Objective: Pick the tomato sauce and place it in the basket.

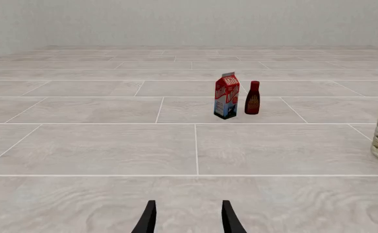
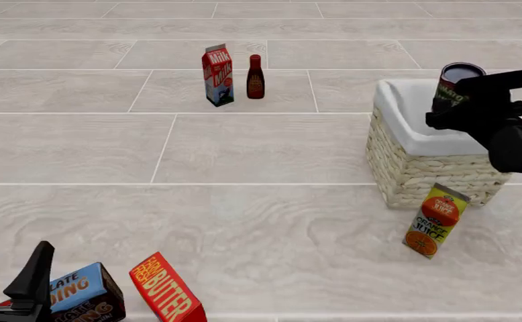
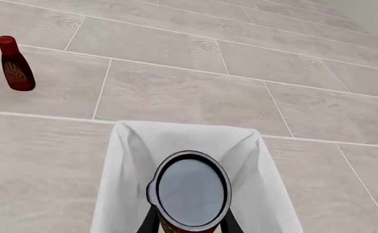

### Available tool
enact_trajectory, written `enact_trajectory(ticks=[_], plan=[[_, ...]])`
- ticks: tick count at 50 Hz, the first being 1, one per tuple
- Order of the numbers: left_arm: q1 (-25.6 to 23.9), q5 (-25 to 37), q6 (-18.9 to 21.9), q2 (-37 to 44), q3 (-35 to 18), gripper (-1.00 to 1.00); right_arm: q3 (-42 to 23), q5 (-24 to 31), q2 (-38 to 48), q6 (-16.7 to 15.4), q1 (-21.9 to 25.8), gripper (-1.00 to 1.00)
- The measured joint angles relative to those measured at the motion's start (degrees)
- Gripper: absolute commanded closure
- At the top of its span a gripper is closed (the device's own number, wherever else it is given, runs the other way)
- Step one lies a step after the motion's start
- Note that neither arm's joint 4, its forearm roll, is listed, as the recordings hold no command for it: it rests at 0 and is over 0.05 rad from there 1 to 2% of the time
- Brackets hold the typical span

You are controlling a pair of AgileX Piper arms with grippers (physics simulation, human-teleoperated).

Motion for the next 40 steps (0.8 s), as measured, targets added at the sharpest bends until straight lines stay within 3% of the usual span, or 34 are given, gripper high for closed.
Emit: enact_trajectory(ticks=[4, 5, 40], plan=[[0.0, 0.0, 0.0, 0.0, 0.0, -1.0, -0.1, 0.1, 0.2, 0.2, 0.0, 1.0], [0.0, 0.0, 0.0, 0.0, 0.0, -1.0, -0.2, 0.1, 0.2, 0.2, 0.0, -1.0], [0.0, 0.0, 0.0, 0.0, 0.0, -1.0, -0.8, 1.8, -1.7, 3.5, 0.1, -1.0]])
